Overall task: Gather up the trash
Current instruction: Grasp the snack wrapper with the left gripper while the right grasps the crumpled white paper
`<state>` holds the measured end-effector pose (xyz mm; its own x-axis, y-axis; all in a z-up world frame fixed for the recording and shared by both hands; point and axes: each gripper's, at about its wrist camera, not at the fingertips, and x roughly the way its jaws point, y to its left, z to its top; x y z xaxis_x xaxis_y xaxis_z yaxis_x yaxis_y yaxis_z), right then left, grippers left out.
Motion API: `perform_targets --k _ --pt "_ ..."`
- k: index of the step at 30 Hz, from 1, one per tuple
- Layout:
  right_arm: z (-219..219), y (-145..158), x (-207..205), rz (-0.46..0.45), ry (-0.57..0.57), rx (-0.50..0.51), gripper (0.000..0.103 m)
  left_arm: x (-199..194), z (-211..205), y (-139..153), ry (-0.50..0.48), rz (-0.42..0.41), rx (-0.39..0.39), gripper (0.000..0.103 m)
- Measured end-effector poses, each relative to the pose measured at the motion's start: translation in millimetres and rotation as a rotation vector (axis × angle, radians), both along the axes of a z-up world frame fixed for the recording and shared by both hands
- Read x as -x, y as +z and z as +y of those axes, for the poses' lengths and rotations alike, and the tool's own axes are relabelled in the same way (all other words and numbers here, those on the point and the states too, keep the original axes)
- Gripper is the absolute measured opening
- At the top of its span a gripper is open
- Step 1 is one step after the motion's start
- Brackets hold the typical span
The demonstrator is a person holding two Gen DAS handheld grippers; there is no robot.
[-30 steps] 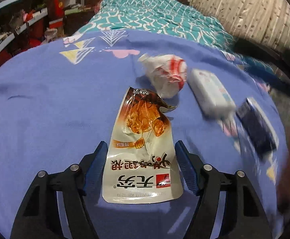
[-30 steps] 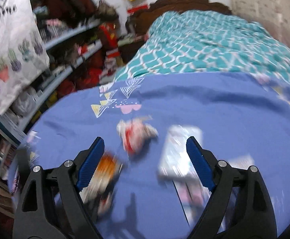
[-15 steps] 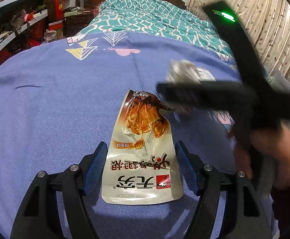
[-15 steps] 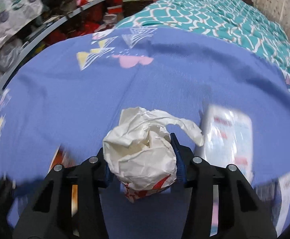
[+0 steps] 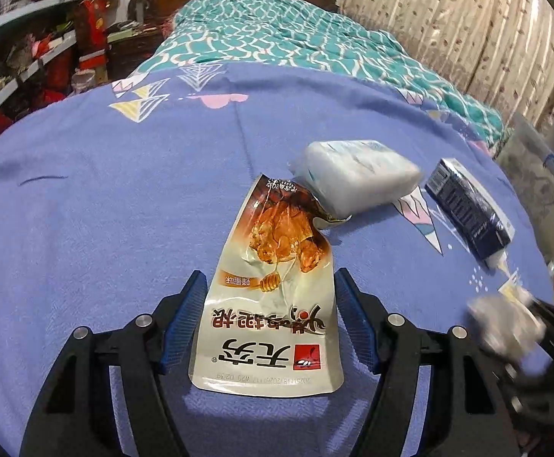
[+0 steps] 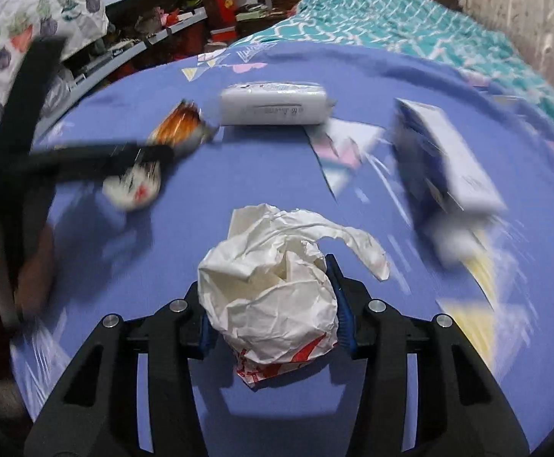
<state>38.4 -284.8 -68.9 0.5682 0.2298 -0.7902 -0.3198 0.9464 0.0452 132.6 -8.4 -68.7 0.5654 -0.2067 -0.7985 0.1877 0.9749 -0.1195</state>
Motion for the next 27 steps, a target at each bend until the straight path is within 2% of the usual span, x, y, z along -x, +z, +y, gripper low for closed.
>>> perform_targets --k 4,5,6,11,15,18,23,27 --pt "-22 7 41 -0.062 -0.089 0.06 0.051 7 -14 0 -0.04 -0.01 -0.036 0.065" --pt "-22 7 41 -0.062 -0.089 0.06 0.051 12 -18 0 -0.056 -0.004 -0.026 0.065" --pt "-35 10 53 -0.075 -0.141 0.051 0.053 17 -23 0 -0.073 0.006 -0.007 0.065" --pt "-59 5 60 -0.053 -0.225 -0.008 0.068 51 -59 -1 -0.197 0.024 0.036 0.065" --pt "-67 2 63 -0.047 -0.255 -0.053 0.081 79 -93 -2 -0.292 -0.008 -0.038 0.066" --pt "-71 7 68 -0.071 -0.262 -0.098 0.088 86 -101 -7 -0.306 -0.007 -0.083 0.07" --pt "-76 13 80 -0.094 -0.27 -0.156 0.092 82 -94 -8 -0.275 0.013 -0.07 0.079" --pt "-89 20 94 -0.11 -0.292 -0.242 0.093 79 -88 -7 -0.262 0.028 -0.044 0.088"
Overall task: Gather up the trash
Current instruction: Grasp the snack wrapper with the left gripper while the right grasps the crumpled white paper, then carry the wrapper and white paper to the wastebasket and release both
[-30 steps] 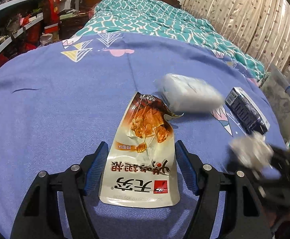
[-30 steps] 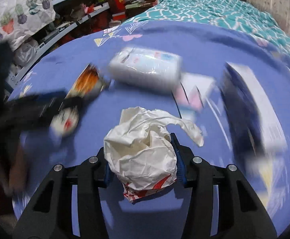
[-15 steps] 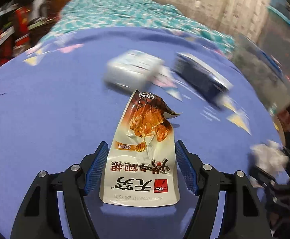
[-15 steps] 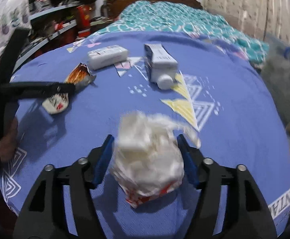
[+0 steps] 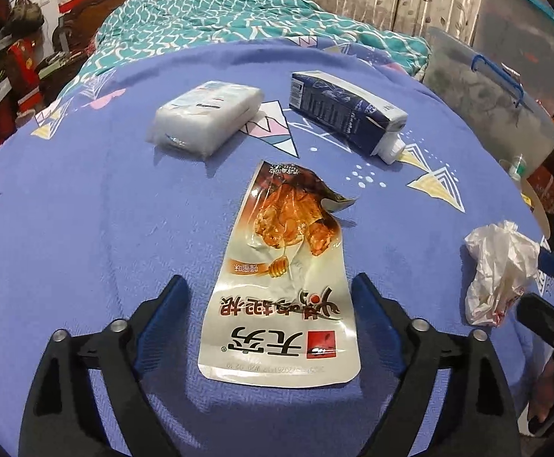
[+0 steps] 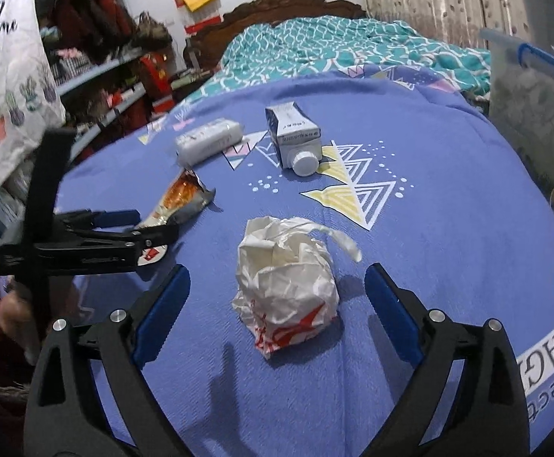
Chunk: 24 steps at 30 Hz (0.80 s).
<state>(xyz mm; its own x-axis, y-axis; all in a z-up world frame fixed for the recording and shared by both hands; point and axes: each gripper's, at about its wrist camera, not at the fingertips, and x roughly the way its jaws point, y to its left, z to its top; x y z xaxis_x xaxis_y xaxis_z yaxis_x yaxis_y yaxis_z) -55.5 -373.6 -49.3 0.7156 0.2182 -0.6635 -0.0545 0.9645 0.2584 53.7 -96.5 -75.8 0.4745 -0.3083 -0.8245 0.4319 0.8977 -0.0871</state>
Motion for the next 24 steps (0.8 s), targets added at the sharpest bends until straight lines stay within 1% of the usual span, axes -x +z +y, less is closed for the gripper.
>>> perform_targets --k 4,9,12,14,17,20,21,22,23,24 --pt "-7 2 8 0.003 -0.014 -0.033 0.093 0 10 1 0.005 0.029 0.049 0.094" --pt "-11 3 19 -0.006 -0.027 -0.038 0.093 -2 32 5 0.038 0.088 0.141 0.094" --pt "-14 -3 20 0.003 -0.033 -0.038 0.094 -4 38 7 0.065 0.098 0.154 0.094" --pt "-16 -7 17 0.016 -0.037 -0.039 0.094 -6 36 8 0.067 0.098 0.147 0.094" --pt "-21 -12 9 0.029 -0.04 -0.061 0.094 -6 22 7 0.041 0.103 0.121 0.094" --pt "-19 -15 1 0.039 -0.032 -0.057 0.094 -2 1 3 0.001 0.075 0.056 0.093" --pt "-15 -18 -4 0.048 -0.017 -0.051 0.094 -1 -4 2 -0.006 0.06 0.035 0.09" --pt "-12 -20 -9 0.058 -0.007 -0.042 0.094 2 -13 1 -0.018 0.031 -0.005 0.085" --pt "-10 -23 -12 0.07 0.002 -0.032 0.089 4 -22 0 -0.036 -0.001 -0.05 0.071" --pt "-10 -23 -12 0.07 0.002 -0.032 0.069 5 -29 0 -0.06 -0.013 -0.075 0.071"
